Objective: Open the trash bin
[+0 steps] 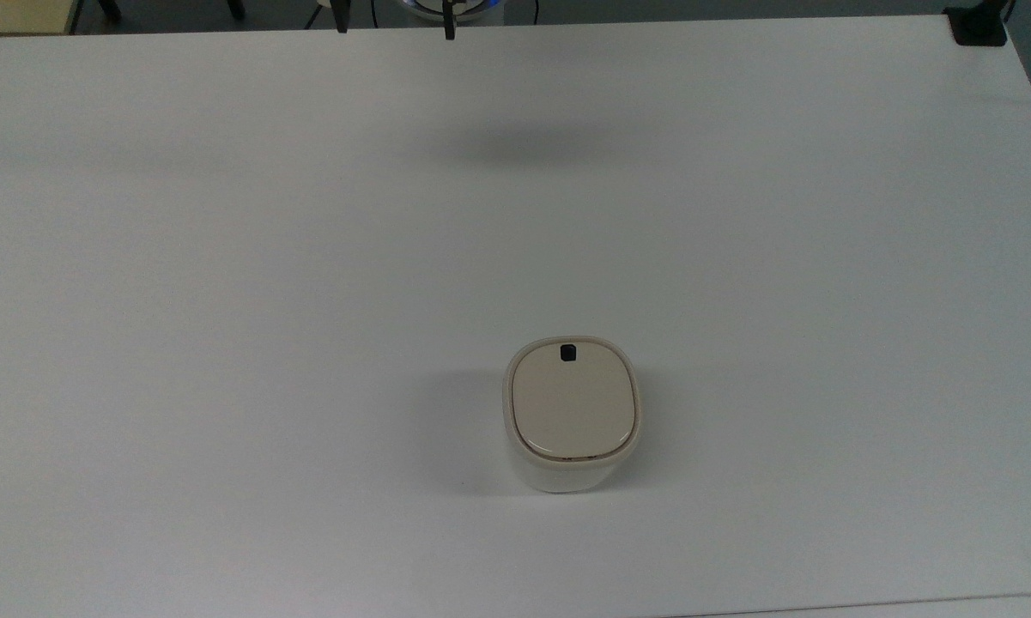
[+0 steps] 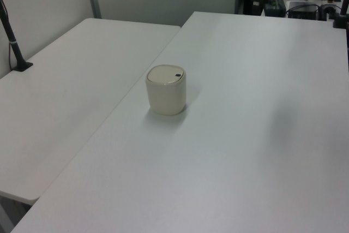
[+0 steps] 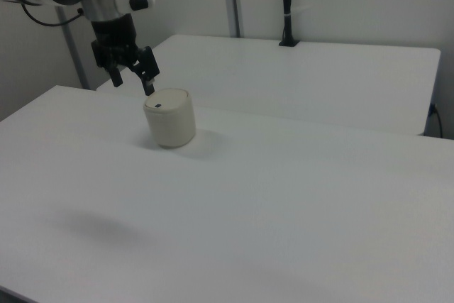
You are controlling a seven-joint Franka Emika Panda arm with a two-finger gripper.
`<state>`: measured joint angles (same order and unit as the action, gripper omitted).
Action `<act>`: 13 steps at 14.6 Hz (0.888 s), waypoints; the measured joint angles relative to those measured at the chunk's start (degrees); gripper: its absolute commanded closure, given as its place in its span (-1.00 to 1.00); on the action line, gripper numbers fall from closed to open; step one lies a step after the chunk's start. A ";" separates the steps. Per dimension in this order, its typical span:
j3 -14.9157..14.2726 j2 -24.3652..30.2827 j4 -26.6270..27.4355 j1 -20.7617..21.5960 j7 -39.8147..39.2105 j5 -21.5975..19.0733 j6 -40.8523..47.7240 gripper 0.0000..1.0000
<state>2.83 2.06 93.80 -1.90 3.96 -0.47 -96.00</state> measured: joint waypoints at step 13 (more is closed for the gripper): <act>0.03 -0.26 -0.01 0.03 -0.28 0.02 -0.80 -1.00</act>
<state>2.86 1.80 93.79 -1.88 3.68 -0.45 -96.80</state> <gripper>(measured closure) 0.000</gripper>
